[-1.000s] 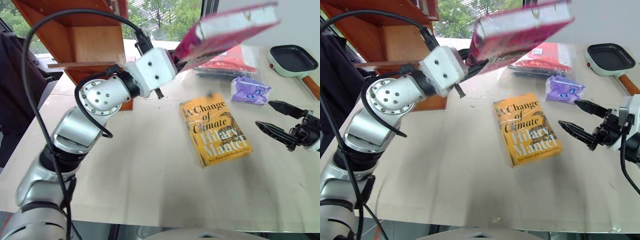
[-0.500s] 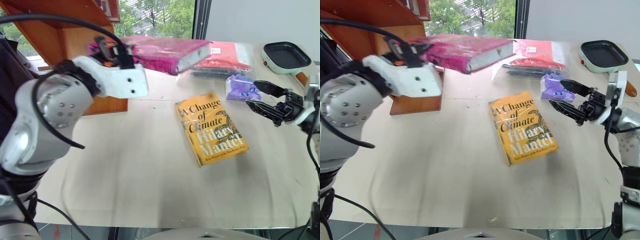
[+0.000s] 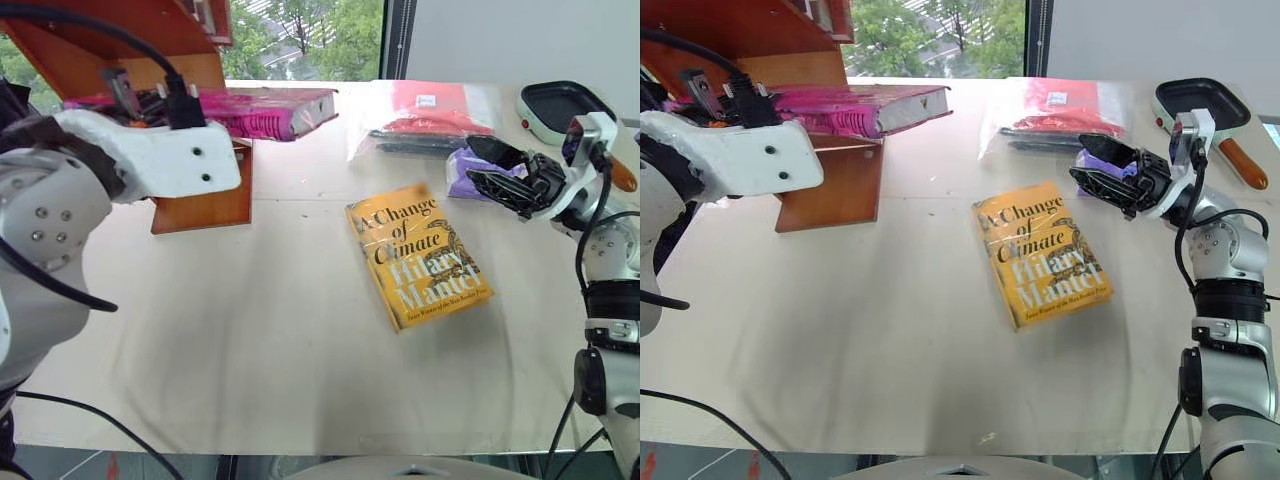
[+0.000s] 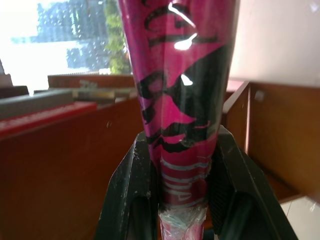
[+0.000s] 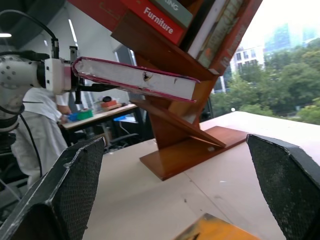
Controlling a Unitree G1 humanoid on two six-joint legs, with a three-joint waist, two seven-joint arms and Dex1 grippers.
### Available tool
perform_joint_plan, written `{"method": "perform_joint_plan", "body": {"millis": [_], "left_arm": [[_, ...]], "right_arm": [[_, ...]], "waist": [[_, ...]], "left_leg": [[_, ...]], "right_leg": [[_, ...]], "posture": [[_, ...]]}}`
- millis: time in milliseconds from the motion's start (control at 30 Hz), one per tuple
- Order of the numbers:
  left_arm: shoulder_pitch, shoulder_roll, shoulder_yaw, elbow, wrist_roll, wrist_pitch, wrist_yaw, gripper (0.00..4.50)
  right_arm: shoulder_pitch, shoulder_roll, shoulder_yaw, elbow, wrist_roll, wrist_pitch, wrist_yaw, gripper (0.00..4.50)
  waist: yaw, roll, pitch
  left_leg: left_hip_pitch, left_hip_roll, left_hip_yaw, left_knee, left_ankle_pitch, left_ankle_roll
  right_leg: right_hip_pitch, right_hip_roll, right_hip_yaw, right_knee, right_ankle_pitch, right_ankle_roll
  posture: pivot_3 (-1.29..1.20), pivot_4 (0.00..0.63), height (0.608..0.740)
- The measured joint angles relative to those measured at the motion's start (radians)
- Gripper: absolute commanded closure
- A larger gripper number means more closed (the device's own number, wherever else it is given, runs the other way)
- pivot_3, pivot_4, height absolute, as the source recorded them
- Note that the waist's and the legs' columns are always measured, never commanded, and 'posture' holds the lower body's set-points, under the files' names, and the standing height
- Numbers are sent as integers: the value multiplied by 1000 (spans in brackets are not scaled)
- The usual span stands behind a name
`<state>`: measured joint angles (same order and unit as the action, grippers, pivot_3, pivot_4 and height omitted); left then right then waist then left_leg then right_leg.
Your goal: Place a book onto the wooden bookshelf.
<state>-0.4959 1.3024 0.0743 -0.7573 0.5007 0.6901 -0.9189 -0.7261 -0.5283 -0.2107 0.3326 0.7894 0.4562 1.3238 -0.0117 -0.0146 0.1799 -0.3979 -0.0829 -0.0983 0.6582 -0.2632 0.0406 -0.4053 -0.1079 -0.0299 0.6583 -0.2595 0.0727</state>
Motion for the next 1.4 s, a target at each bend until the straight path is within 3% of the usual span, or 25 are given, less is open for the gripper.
{"method": "perform_joint_plan", "body": {"millis": [200,400,633,967,1133,1367,1400], "left_arm": [[-20,32,-6,79,64,-15,3,3831],[-10,43,-16,93,64,77,-92,3831],[90,82,-14,114,130,160,-103,3831],[-85,-1,-170,244,157,199,-90,3831],[-244,-100,-247,357,165,230,-107,3831],[-241,-93,-268,412,149,297,-180,379],[-236,-88,-268,414,145,299,-187,113]], "right_arm": [[-18,40,3,-5,6,19,2,0],[-18,45,6,-7,3,18,1,0],[56,45,-3,-117,3,18,-49,0],[116,44,-30,-206,11,17,-110,0],[121,47,-37,-218,14,16,-123,0],[125,46,-42,-219,13,-3,-134,0],[126,46,-42,-219,13,-3,-134,0]], "waist": [[-1,0,0],[-3,0,0],[-10,0,0],[-28,1,-1],[-24,0,-1],[-29,0,-1],[-28,0,0]], "left_leg": [[0,0,4,1,0,0],[-1,0,6,1,0,0],[0,2,10,1,0,0],[3,2,14,4,0,0],[2,2,14,10,0,0],[2,3,14,10,0,0],[2,3,14,10,0,0]], "right_leg": [[-3,1,4,4,0,0],[-5,2,7,5,0,0],[-7,3,13,6,0,0],[-8,4,16,15,0,0],[-8,4,17,18,0,0],[-9,5,17,20,0,0],[-9,5,17,20,0,0]], "posture": [[0,150,740],[0,150,740],[0,150,740],[0,150,740],[0,150,740],[0,150,740],[0,150,740]]}}
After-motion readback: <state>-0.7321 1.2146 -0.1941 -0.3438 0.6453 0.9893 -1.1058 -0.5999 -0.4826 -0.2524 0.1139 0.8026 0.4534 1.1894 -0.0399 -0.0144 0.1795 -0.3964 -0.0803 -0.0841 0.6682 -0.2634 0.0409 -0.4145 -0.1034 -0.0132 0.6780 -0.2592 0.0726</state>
